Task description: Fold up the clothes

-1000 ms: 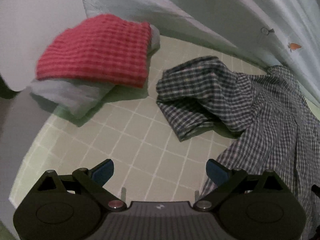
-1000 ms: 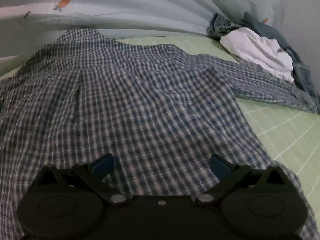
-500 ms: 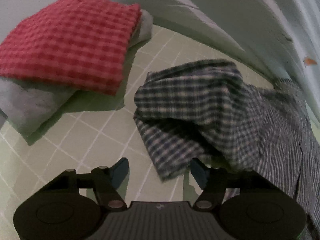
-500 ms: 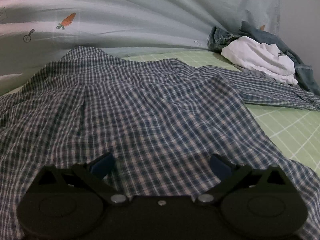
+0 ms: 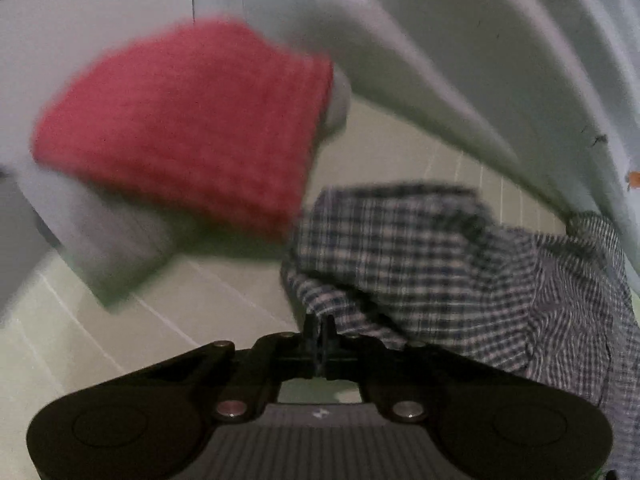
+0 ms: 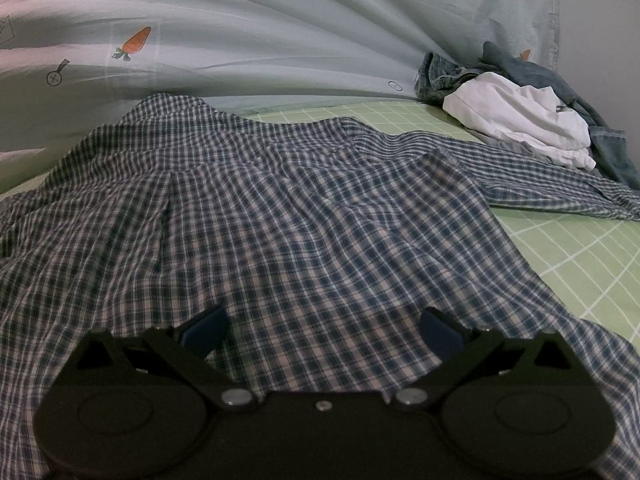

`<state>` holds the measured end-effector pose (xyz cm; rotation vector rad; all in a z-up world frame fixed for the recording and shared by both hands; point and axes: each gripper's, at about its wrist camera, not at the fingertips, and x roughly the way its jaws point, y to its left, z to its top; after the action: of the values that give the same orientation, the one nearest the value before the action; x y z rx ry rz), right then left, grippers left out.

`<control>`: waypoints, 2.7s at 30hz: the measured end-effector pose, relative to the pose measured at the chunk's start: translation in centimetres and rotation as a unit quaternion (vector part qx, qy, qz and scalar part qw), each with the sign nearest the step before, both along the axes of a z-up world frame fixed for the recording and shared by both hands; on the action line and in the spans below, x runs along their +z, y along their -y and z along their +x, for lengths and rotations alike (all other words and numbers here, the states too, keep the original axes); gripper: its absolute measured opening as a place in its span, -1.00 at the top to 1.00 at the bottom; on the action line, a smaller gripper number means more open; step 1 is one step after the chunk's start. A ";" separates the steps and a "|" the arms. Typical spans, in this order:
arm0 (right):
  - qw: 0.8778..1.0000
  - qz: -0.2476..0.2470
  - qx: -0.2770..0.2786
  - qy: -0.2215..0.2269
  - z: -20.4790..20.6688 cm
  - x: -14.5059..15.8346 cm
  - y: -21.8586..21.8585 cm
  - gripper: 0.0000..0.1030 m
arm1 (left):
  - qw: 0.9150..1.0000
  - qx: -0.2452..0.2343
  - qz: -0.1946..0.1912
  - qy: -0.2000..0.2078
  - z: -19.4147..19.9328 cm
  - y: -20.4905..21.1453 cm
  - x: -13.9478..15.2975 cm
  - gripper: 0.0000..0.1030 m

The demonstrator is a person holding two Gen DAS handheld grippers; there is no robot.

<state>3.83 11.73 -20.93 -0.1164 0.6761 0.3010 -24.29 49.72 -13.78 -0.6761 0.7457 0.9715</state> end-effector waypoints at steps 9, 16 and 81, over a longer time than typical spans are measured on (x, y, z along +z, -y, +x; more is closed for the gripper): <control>1.000 0.002 0.001 -0.001 0.0 0.0 0.1 -1.00 | 0.989 -0.052 0.138 0.011 -0.5 5.4 7.8 0.96; 1.000 0.004 0.003 -0.002 0.1 0.1 0.1 -1.00 | 0.973 -0.213 0.085 0.029 5.8 9.8 4.8 0.93; 1.000 0.004 0.011 -0.004 0.5 0.1 0.6 -1.00 | 0.952 -0.138 0.061 -0.266 -6.3 7.6 -1.6 -0.27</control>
<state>4.33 11.12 -20.84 -0.1142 0.6823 0.3260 -30.63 42.10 -15.35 -0.1840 1.2078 0.9383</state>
